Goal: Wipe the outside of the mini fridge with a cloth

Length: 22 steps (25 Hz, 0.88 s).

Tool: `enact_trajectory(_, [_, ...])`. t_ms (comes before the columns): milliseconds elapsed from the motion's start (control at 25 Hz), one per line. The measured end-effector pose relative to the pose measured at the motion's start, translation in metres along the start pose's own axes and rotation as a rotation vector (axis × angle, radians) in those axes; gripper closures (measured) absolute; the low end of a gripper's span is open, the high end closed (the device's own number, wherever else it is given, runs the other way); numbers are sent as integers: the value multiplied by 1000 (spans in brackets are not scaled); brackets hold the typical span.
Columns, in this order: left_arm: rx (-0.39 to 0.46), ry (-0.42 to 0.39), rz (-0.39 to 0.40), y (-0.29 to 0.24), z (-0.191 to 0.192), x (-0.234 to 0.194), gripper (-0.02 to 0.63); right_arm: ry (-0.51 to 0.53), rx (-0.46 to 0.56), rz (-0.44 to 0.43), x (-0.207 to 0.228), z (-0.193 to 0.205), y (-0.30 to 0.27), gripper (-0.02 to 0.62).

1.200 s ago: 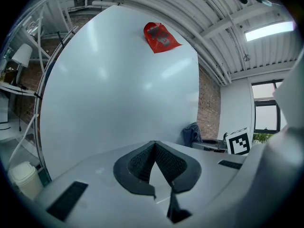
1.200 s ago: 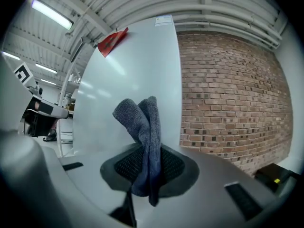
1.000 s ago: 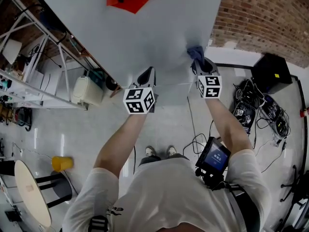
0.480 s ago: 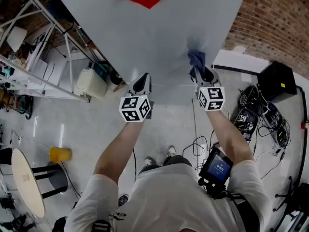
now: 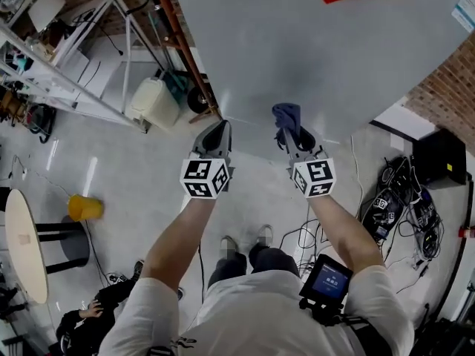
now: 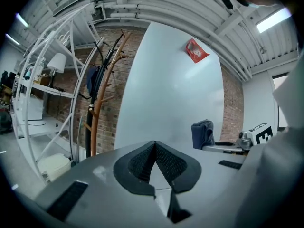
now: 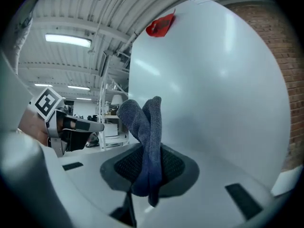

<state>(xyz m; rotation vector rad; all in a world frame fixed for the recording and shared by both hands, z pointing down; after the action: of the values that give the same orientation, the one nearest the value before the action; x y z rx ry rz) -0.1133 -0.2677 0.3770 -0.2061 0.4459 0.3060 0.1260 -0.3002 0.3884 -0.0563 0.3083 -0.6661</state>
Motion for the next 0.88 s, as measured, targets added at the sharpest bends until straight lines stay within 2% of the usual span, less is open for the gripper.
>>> enact_trajectory(200, [21, -3, -42, 11, 37, -48, 601, -1, 23, -86, -57, 33, -36, 515])
enact_trajectory(360, [46, -7, -42, 5, 75, -80, 601, 11, 46, -123, -90, 73, -62, 515])
enact_trajectory(680, [77, -25, -7, -25, 152, -144, 601, 7, 55, -93, -127, 167, -106, 515])
enact_trajectory(880, [111, -13, 20, -45, 189, -178, 601, 30, 101, -80, -142, 207, -132, 515])
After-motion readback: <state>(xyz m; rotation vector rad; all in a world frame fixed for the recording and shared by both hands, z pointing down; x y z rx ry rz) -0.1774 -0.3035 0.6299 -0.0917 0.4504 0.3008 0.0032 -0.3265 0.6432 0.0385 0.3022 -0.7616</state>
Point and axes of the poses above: the fingertips, and each gripper's own axes: y backward along the fingers, x to its right, z out of its underside, the point moved 8 cm from there along y, backward along the fingers, and after that the axes turned 15 degrees about y, right-handed, at the moved point
